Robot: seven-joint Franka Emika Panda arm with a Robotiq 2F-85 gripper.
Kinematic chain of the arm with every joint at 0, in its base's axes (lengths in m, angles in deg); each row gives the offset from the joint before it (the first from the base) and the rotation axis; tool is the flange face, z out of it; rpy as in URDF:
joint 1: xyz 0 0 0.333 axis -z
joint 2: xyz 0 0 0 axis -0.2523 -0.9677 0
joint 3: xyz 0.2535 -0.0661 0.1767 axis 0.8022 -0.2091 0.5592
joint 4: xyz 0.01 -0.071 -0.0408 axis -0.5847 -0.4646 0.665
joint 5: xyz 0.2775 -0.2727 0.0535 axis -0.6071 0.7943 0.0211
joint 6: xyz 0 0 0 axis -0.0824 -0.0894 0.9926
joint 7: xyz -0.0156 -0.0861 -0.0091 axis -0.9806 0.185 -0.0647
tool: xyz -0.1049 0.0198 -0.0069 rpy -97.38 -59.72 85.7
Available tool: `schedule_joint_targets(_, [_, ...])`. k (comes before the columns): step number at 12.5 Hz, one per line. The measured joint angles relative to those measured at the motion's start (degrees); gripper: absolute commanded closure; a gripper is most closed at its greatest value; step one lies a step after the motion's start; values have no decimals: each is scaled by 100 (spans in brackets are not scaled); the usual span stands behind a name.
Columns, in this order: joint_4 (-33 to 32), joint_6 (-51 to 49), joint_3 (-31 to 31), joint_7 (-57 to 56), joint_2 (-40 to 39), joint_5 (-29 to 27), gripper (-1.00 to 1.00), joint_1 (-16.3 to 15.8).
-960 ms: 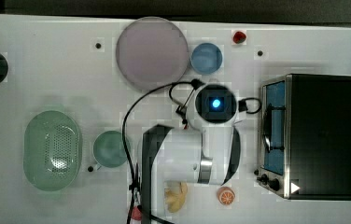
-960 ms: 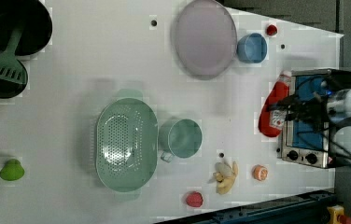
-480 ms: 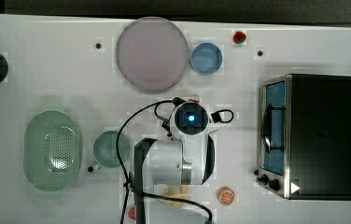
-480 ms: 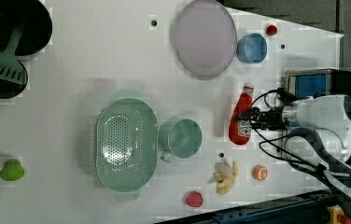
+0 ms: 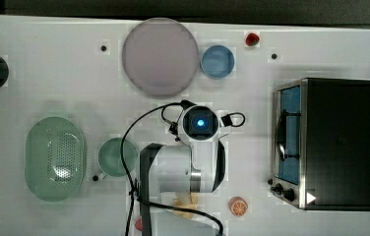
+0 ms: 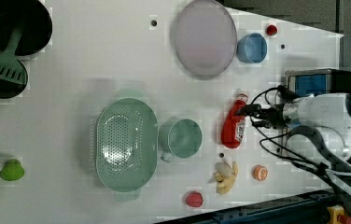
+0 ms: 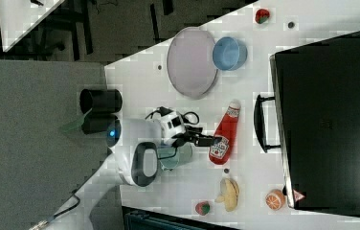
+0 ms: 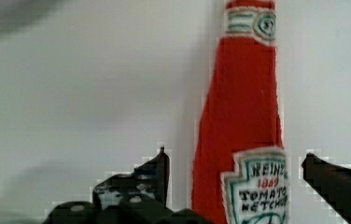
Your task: Pick ketchup from strainer and place it on the table
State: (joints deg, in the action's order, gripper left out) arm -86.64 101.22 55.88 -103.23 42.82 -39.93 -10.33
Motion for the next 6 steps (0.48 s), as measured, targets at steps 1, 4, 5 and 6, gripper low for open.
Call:
schedule_joint_targets(1, [123, -252, -13, 24, 208, 14, -100, 1])
schedule_joint_targets(4, [1119, -1757, 11, 539, 893, -28, -100, 18])
schedule_joint_targets(5, [1645, -2386, 48, 832, 1059, 7, -100, 39])
schedule_joint_targets(6, [2171, -2998, 82, 1111, 1185, 15, -100, 50])
